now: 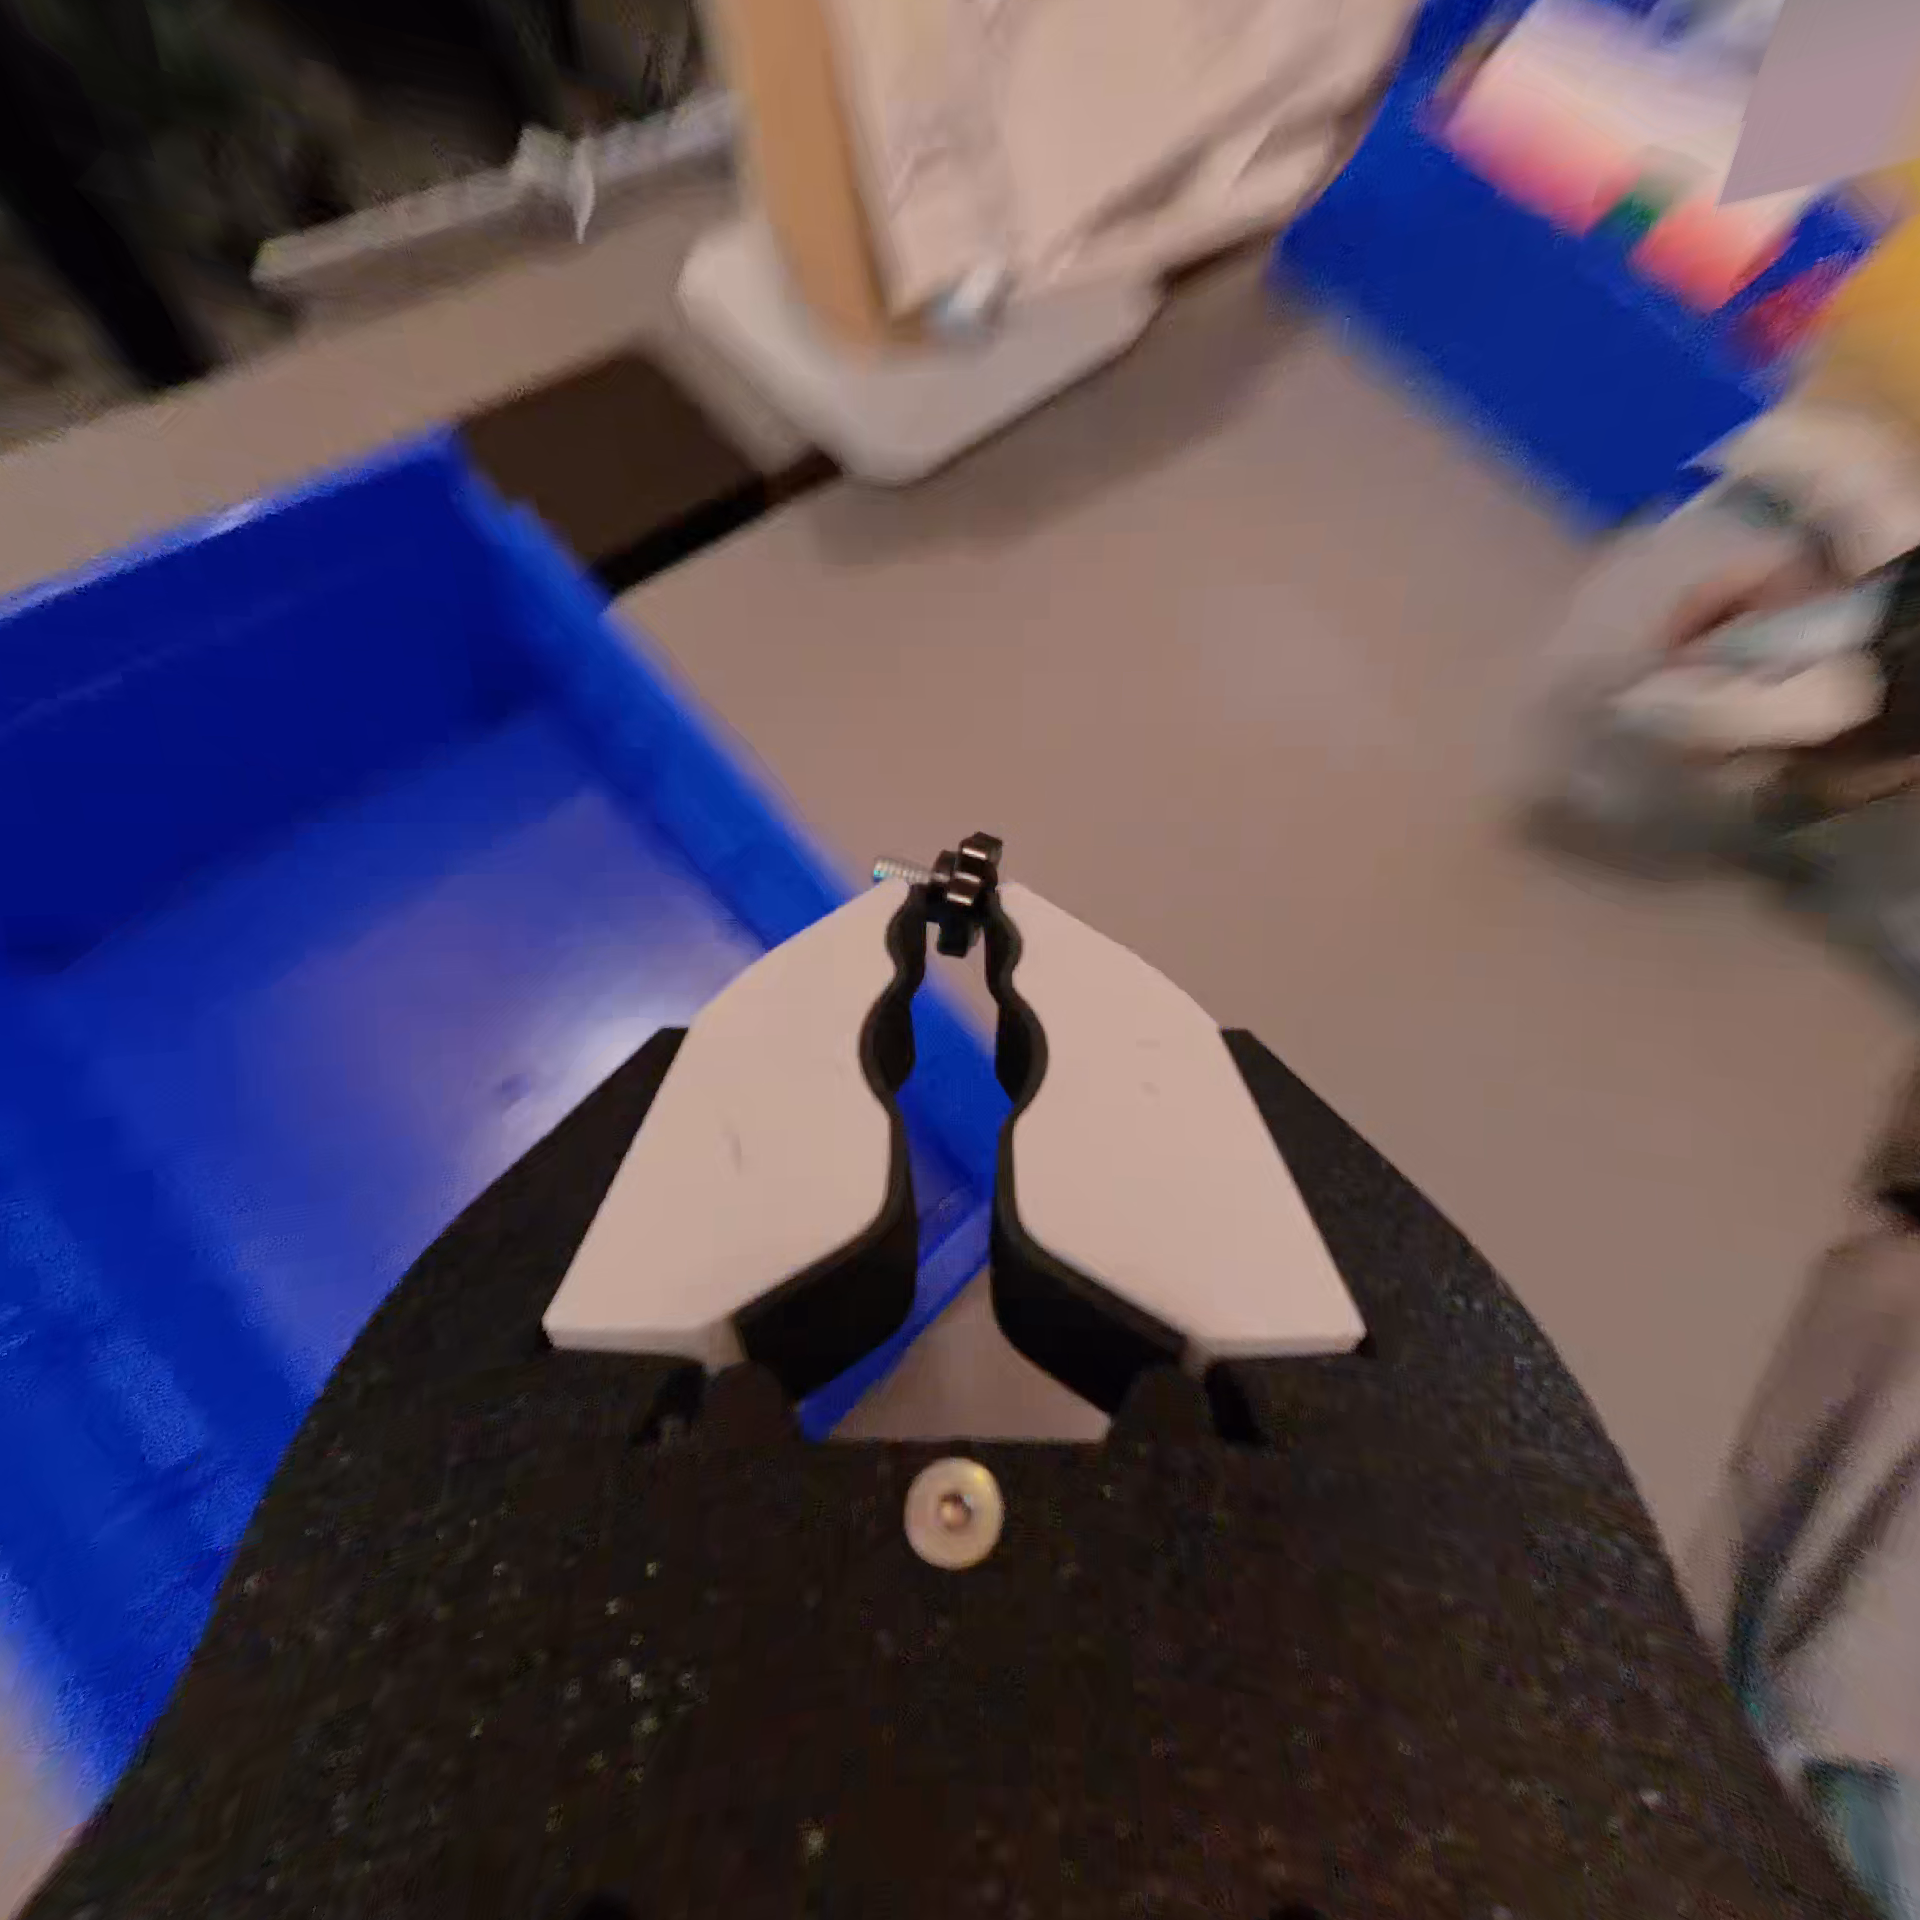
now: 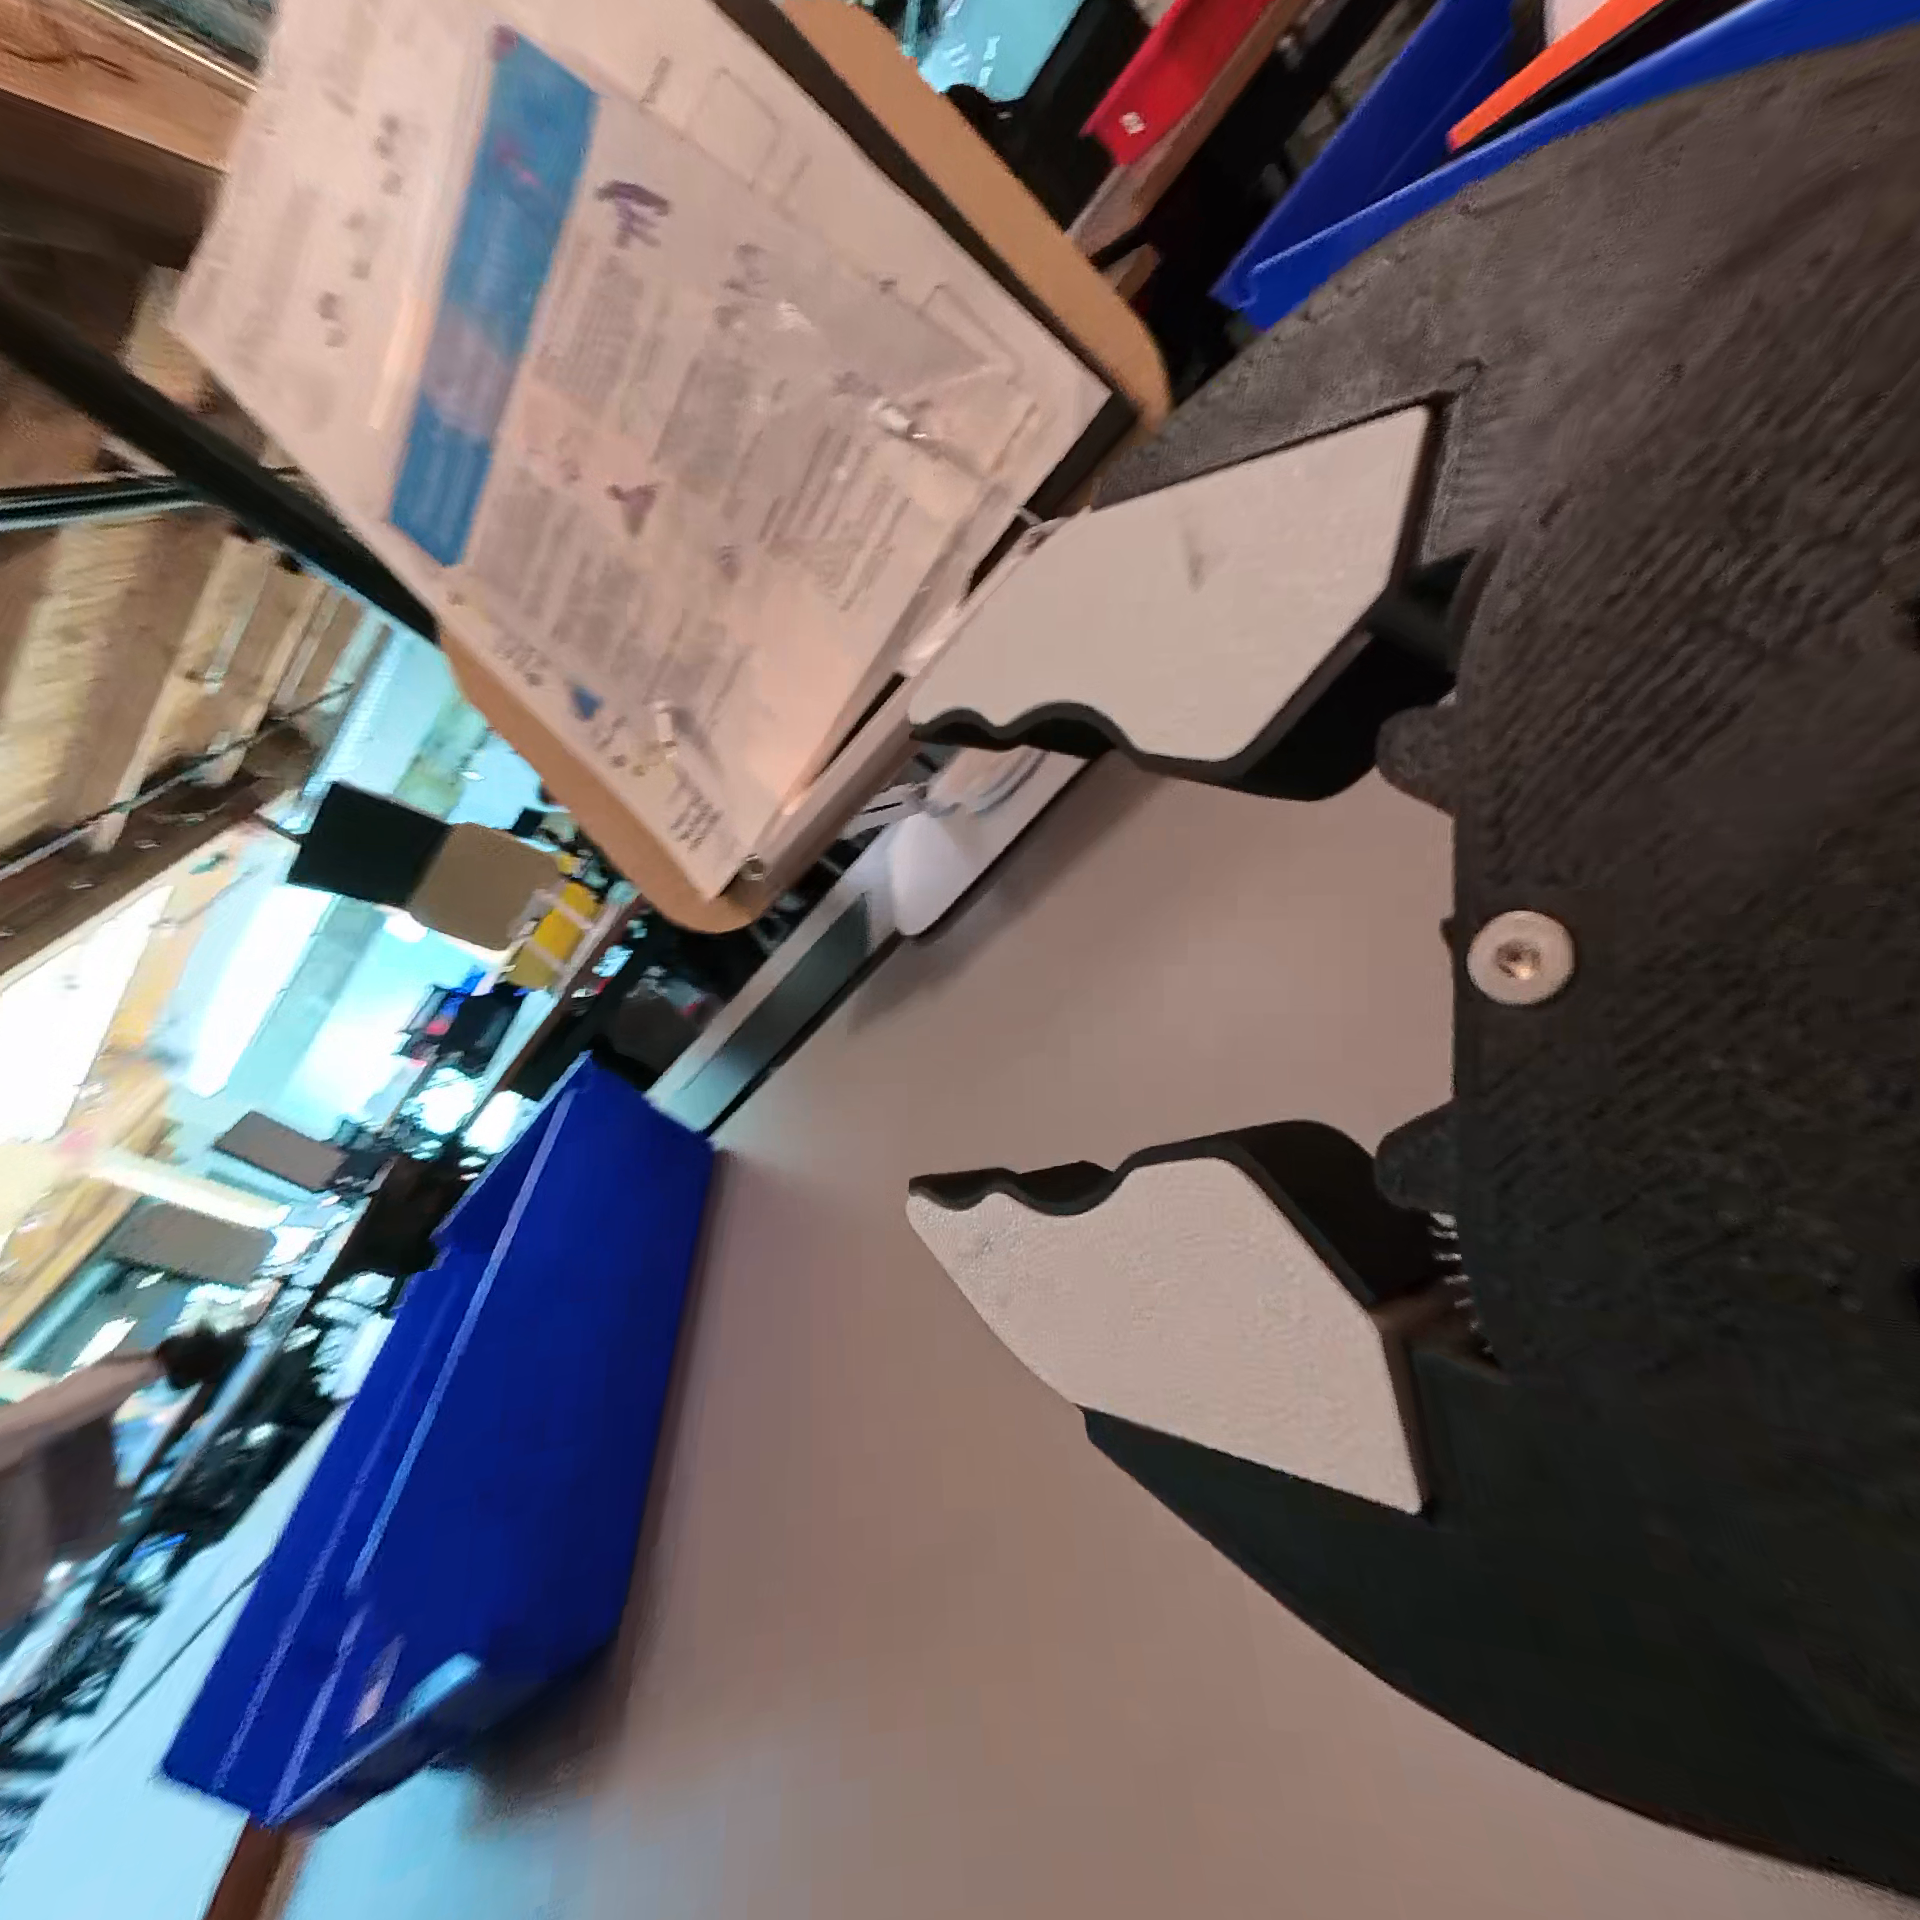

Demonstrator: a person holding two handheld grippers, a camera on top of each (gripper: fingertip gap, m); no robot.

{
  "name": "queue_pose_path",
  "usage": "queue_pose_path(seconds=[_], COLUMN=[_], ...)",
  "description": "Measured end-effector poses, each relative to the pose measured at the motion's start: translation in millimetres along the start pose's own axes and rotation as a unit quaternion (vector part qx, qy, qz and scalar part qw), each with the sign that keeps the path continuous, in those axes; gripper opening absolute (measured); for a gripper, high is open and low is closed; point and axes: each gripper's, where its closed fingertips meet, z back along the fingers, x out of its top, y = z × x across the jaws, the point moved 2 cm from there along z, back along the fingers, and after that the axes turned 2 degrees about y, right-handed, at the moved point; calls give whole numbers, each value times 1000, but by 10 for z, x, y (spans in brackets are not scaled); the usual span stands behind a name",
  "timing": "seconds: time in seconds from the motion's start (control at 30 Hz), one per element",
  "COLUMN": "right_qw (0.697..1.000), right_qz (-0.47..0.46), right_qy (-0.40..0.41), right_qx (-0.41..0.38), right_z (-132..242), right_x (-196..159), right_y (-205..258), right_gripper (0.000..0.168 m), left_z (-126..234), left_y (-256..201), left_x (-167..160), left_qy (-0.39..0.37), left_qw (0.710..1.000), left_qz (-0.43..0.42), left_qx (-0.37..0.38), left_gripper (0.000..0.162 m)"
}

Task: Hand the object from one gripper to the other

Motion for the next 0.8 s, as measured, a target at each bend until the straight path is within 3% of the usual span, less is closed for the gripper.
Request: queue_pose_path(seconds=[0.17, 0.27, 0.37, 0.57, 0.7, 0.8], right_qw=[992, 981, 987, 989, 992, 992], right_qz=[-29, -28, 5, 64, 80, 48], right_qy=[-121, -189, -160, -125, -96, -103], right_qx=[7, 33, 34, 43, 32, 45], right_z=[-139, -146, -150, -154, -196, -185], right_x=[450, 635, 541, 334, 233, 226], right_y=[190, 367, 446, 488, 476, 464], right_gripper=[62, 50, 46, 30, 31, 33], left_z=[-376, -857, -1322, -1764, -1768, -1683], left_y=[-1144, -1615, -1896, -1976, -1977, -2073], left_x=[181, 140, 42, -188, -246, -232], left_qy=[-156, -188, -182, -156, -166, -185], left_qw=[968, 937, 909, 915, 911, 907], left_qz=[46, 81, 130, 145, 146, 94], left_qx=[-193, -284, -352, -343, -349, -367], left_gripper=[10, 10, 10, 10, 10, 9])
